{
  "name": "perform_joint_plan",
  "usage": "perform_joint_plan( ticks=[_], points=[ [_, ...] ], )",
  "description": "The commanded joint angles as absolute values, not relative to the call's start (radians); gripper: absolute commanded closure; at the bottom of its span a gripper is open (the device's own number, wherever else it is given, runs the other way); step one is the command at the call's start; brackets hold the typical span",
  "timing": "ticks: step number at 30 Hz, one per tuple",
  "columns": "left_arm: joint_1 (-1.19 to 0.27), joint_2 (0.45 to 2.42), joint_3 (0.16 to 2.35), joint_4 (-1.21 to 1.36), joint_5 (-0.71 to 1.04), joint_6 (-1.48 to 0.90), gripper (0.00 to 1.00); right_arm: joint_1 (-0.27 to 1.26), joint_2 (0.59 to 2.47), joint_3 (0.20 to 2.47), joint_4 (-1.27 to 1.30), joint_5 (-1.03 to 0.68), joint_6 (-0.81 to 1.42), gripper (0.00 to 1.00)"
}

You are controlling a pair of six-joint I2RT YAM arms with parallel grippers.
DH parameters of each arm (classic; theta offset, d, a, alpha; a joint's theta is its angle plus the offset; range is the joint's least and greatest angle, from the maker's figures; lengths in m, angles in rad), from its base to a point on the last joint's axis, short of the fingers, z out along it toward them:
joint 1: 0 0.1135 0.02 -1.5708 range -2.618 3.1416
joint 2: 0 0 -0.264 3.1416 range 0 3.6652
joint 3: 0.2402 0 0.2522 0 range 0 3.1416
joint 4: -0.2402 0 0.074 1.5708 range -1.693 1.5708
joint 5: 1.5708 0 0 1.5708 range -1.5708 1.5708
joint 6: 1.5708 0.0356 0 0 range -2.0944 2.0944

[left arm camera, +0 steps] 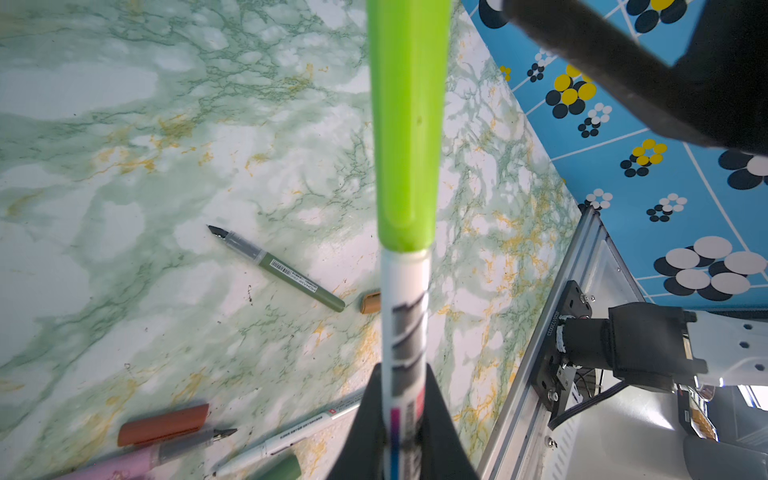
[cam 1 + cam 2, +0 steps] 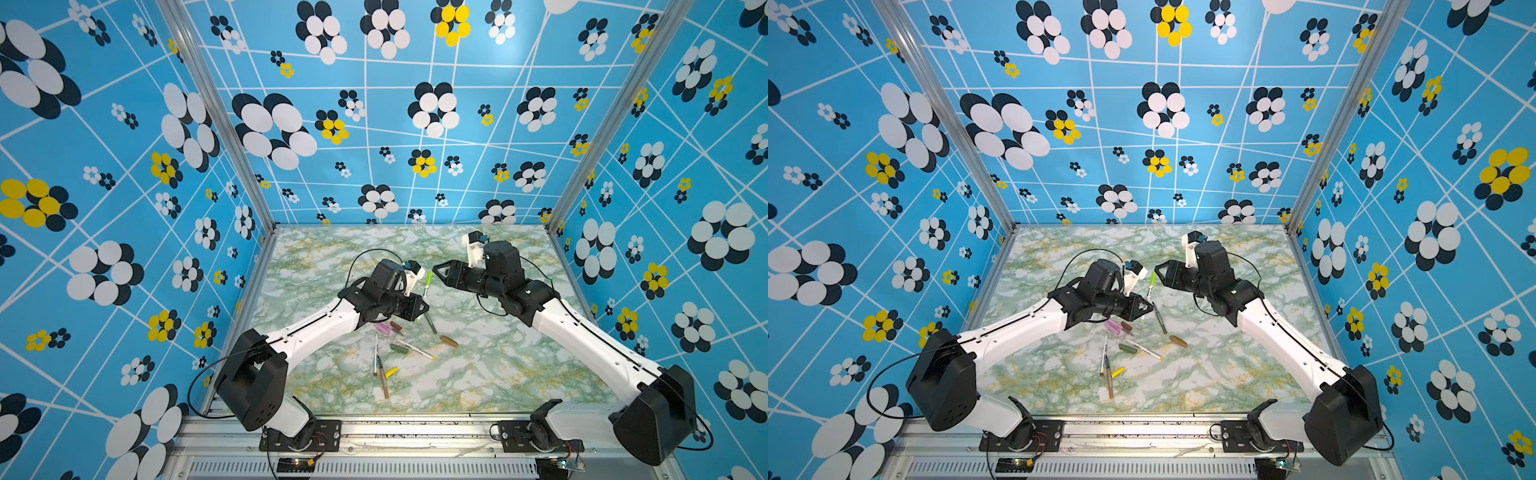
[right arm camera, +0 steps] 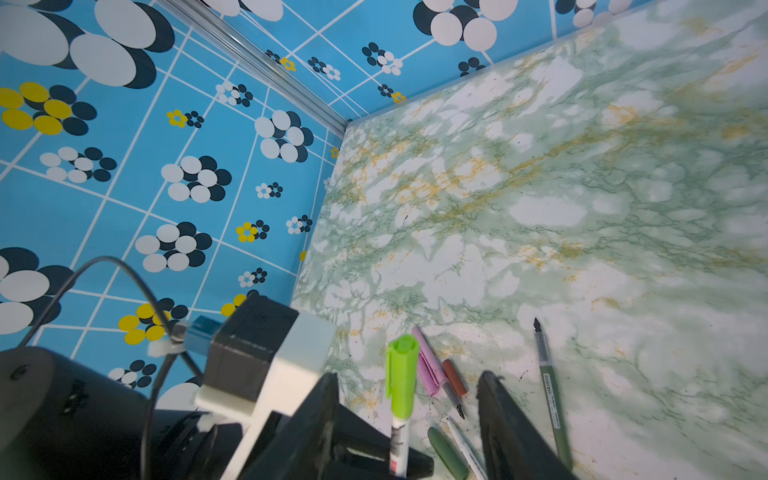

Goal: Insert the pens into the pen caps
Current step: 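Lower the lime-green cap onto the marker tip with the right gripper, then press the cap down onto the marker while the left gripper holds it steady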

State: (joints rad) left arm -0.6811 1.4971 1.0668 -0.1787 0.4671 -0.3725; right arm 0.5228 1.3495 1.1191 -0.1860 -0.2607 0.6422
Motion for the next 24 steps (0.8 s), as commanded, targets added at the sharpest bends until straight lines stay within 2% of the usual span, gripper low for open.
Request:
perform_joint_plan(
  ticks=[1,8,19,24],
  points=[
    [-0.682,1.463,1.049,-0.15,0.51,-0.353,1.0,0.52,1.391,1.154,-0.185,-0.293,0.642,0.46],
    [-0.684,1.466,1.049,-0.149,0.551,-0.354,1.0,0.52,1.431,1.164,-0.142,-0.336,0.666,0.57],
    [-0.684,1.486,1.062,-0.118,0.545,-0.391,1.0,0.52,1.445,1.147,-0.118,-0.351,0.693,0.99],
    [-0.683,1.49,1.078,-0.084,0.525,-0.411,1.0,0.522,1.452,1.127,-0.109,-0.355,0.709,1.0]
  ],
)
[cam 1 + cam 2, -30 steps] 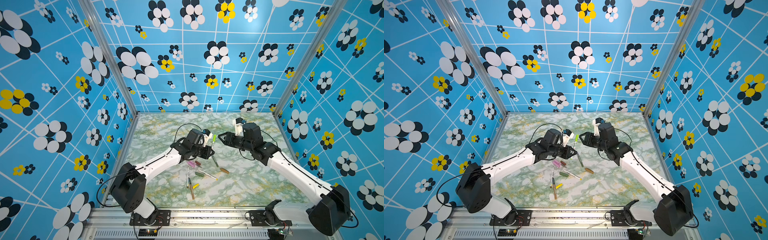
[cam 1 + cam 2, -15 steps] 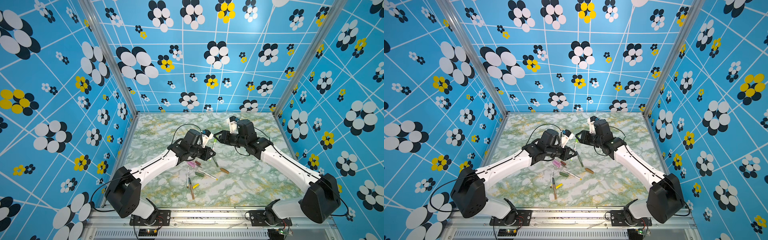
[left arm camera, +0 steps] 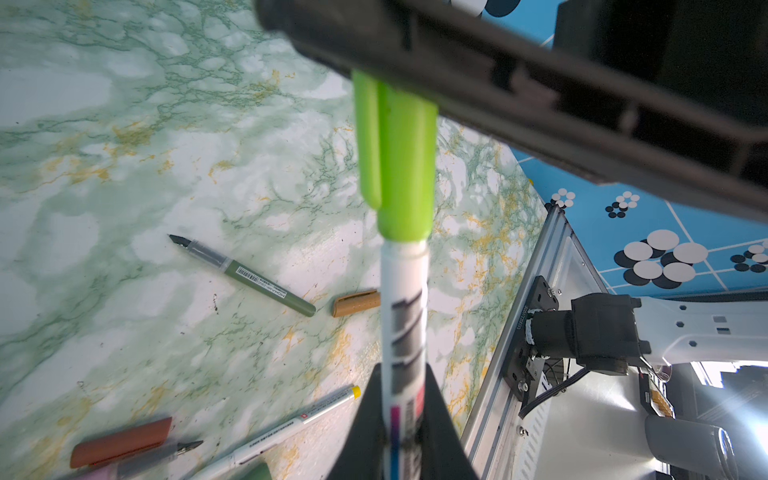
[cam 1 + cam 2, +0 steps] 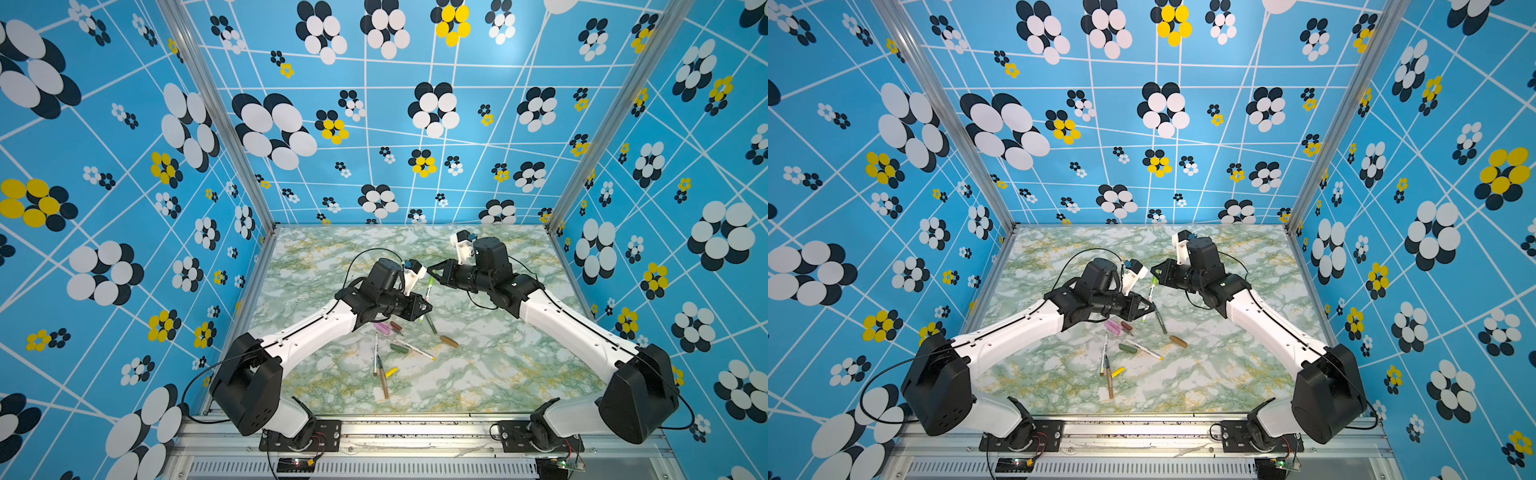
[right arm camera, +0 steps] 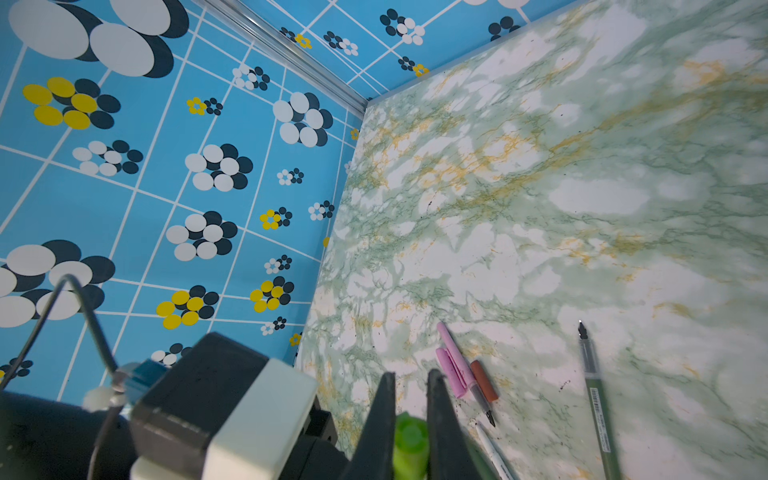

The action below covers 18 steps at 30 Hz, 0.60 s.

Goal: Insert the pens into the pen caps
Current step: 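Press the cap down onto the marker while the left gripper holds it steady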

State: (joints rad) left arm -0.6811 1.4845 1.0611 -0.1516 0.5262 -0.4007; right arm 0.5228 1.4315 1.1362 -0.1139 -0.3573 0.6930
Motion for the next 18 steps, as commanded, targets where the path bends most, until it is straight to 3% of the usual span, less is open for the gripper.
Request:
perform_joint_plan(
  ticks=[1,18],
  points=[
    [-0.683,1.492,1.084,-0.08,0.523,-0.412,1.0,0.523,1.453,1.122,-0.106,-0.358,0.714,1.0],
    [-0.627,1.53,1.222,-0.02,0.504,-0.389,1.0,0.622,1.501,0.999,-0.025,-0.351,0.801,1.0]
  ],
)
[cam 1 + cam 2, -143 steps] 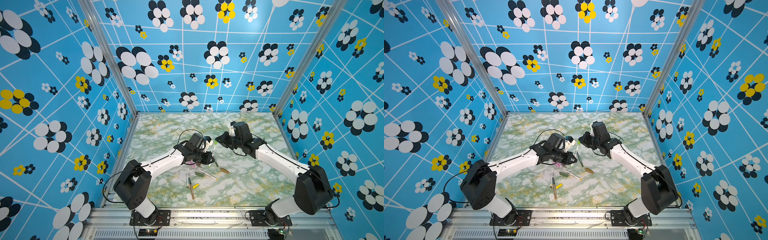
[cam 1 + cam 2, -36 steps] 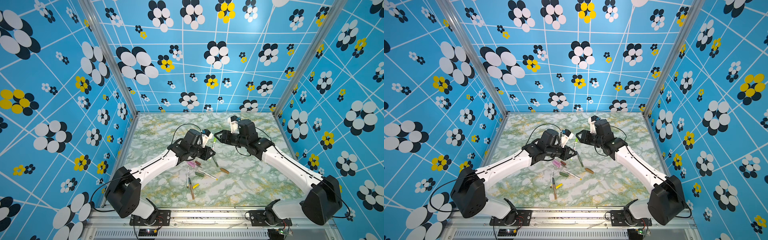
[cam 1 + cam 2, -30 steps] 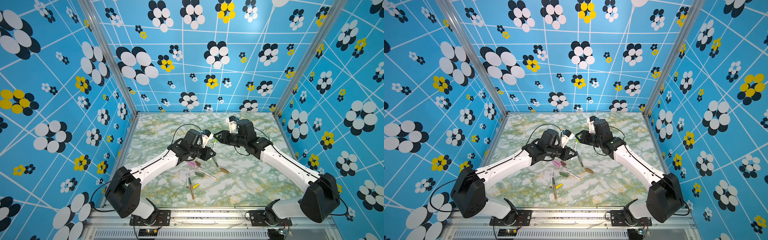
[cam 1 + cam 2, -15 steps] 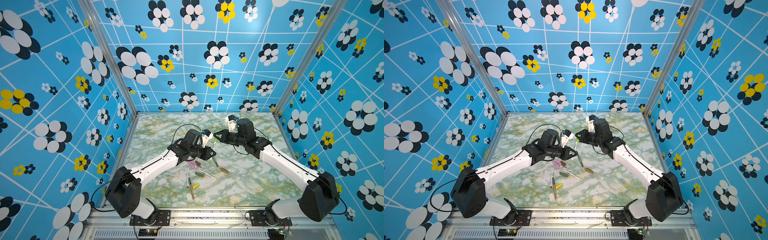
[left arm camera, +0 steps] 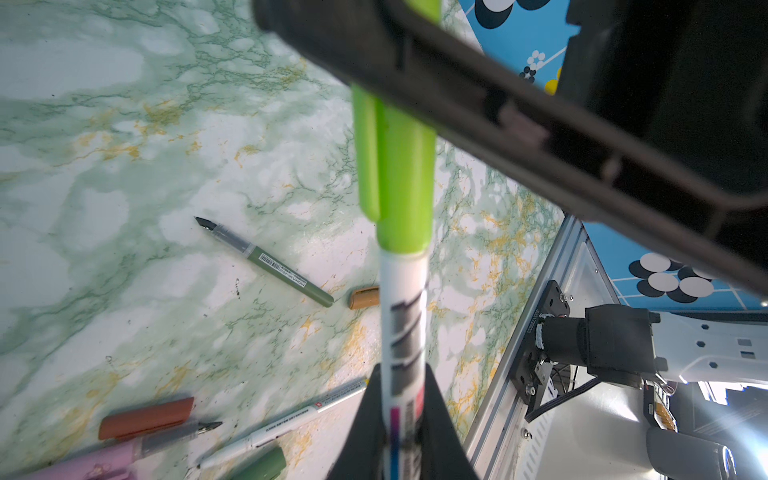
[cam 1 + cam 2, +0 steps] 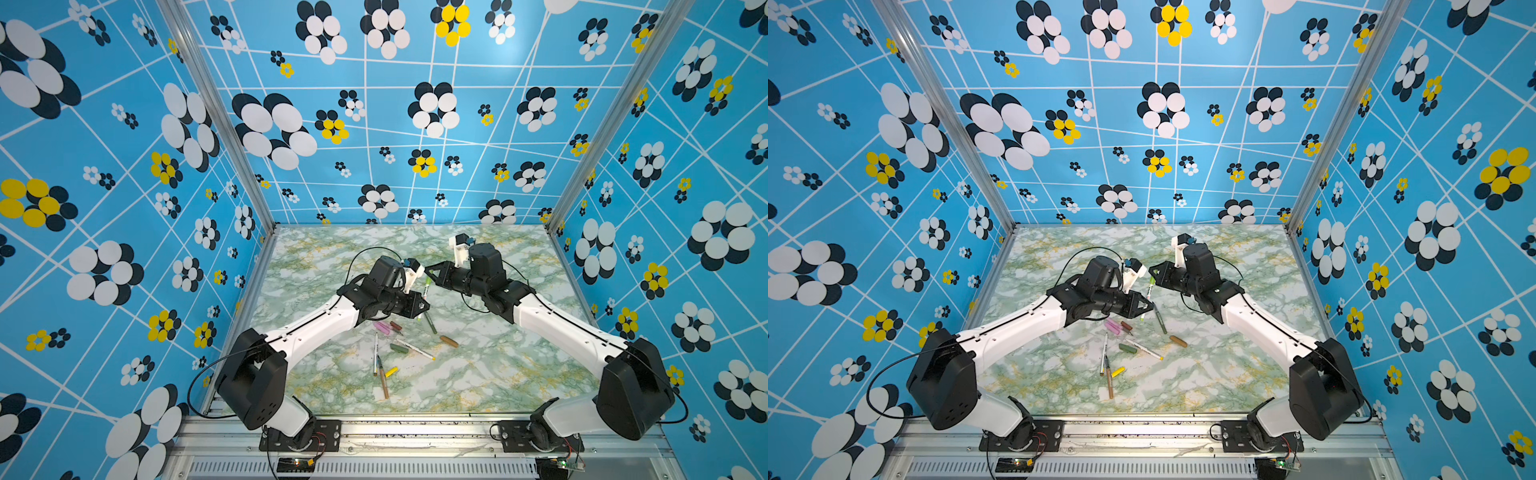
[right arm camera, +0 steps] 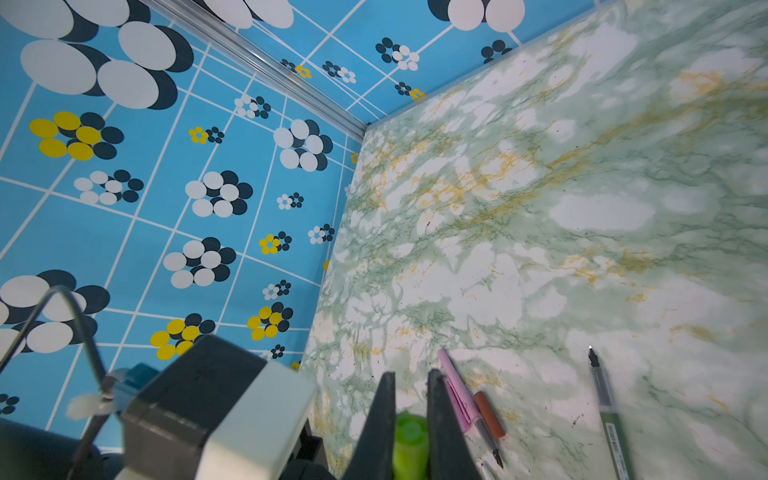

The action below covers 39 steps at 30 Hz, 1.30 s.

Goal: Insert the pens into the pen caps
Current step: 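Press the cap down onto the marker while the left gripper holds it steady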

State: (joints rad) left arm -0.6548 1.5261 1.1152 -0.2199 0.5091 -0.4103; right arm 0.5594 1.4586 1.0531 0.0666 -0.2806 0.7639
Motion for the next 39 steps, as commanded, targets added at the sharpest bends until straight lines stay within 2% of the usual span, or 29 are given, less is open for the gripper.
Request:
perform_joint_plan(
  ticks=[1,9,17,21,26,28,32,35,39],
  points=[
    [-0.622,1.536,1.233,-0.017,0.506,-0.389,1.0,0.626,1.503,0.998,-0.023,-0.35,0.803,1.0],
    [-0.6,1.558,1.27,0.012,0.511,-0.388,1.0,0.638,1.512,0.994,-0.014,-0.348,0.82,1.0],
    [-0.594,1.545,1.201,0.038,0.52,-0.411,1.0,0.631,1.513,1.019,-0.028,-0.33,0.81,1.0],
    [-0.595,1.528,1.109,0.067,0.523,-0.441,1.0,0.579,1.488,1.074,-0.045,-0.331,0.803,1.0],
    [-0.609,1.522,0.983,0.128,0.524,-0.5,1.0,0.515,1.448,1.156,-0.066,-0.329,0.784,0.9],
    [-0.621,1.522,0.951,0.144,0.523,-0.514,1.0,0.502,1.44,1.198,-0.095,-0.327,0.754,0.77],
    [-0.635,1.524,0.922,0.159,0.519,-0.53,1.0,0.493,1.436,1.244,-0.148,-0.323,0.704,0.6],
    [-0.638,1.528,0.919,0.179,0.52,-0.549,1.0,0.493,1.427,1.232,-0.153,-0.336,0.689,0.54],
    [-0.638,1.537,0.926,0.205,0.524,-0.577,1.0,0.492,1.408,1.182,-0.144,-0.345,0.683,0.51]
  ],
)
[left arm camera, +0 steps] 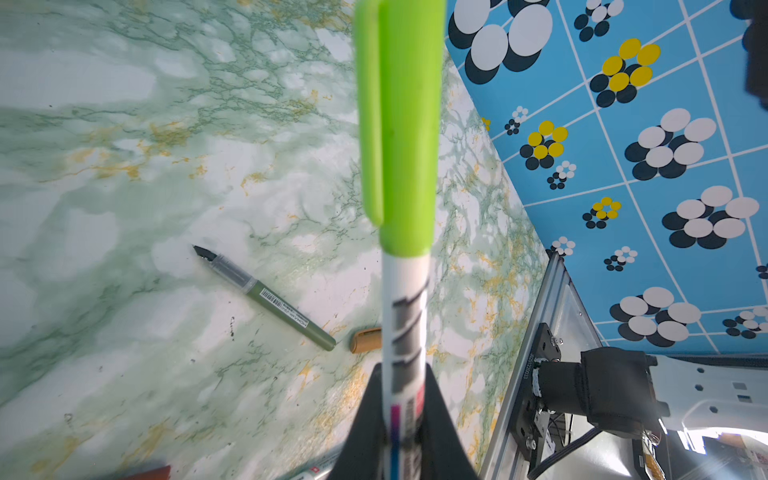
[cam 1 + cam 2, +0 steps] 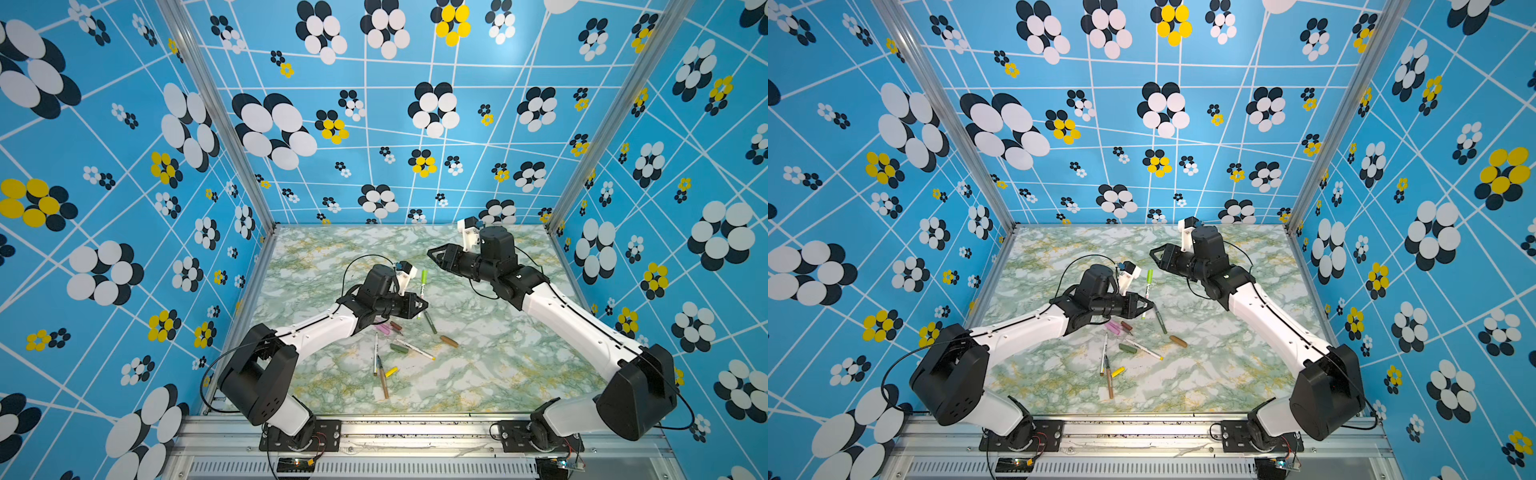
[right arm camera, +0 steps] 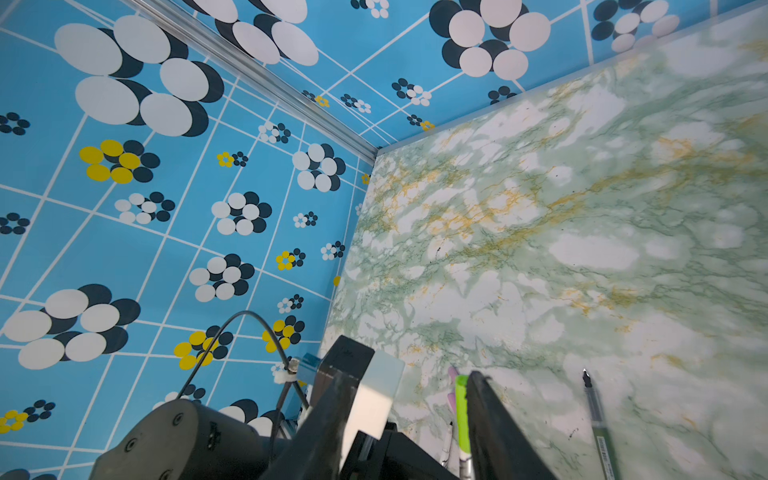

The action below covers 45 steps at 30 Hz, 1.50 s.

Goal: Insert the pens into the pen caps
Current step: 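Press the cap down onto the marker while the left gripper holds it steady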

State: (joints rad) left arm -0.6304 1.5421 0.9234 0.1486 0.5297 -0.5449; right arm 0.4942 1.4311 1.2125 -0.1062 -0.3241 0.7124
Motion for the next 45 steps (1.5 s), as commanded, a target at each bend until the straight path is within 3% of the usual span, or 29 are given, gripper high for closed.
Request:
perform_joint_plan(
  ticks=[1,17,25,37,43,45],
  points=[
    [-0.64,1.539,0.93,0.208,0.525,-0.583,1.0,0.494,1.404,1.169,-0.143,-0.346,0.682,0.51],
    [-0.64,1.543,0.96,0.218,0.523,-0.615,1.0,0.552,1.447,1.102,-0.132,-0.385,0.66,0.63],
    [-0.64,1.532,0.968,0.209,0.509,-0.616,1.0,0.57,1.485,1.102,-0.13,-0.383,0.657,0.64],
    [-0.64,1.539,0.97,0.228,0.492,-0.634,1.0,0.588,1.498,1.099,-0.127,-0.369,0.658,0.87],
    [-0.64,1.54,0.972,0.229,0.501,-0.634,1.0,0.589,1.504,1.1,-0.126,-0.356,0.654,0.89],
    [-0.639,1.539,0.973,0.226,0.505,-0.633,1.0,0.589,1.506,1.102,-0.126,-0.348,0.65,0.85]
  ],
)
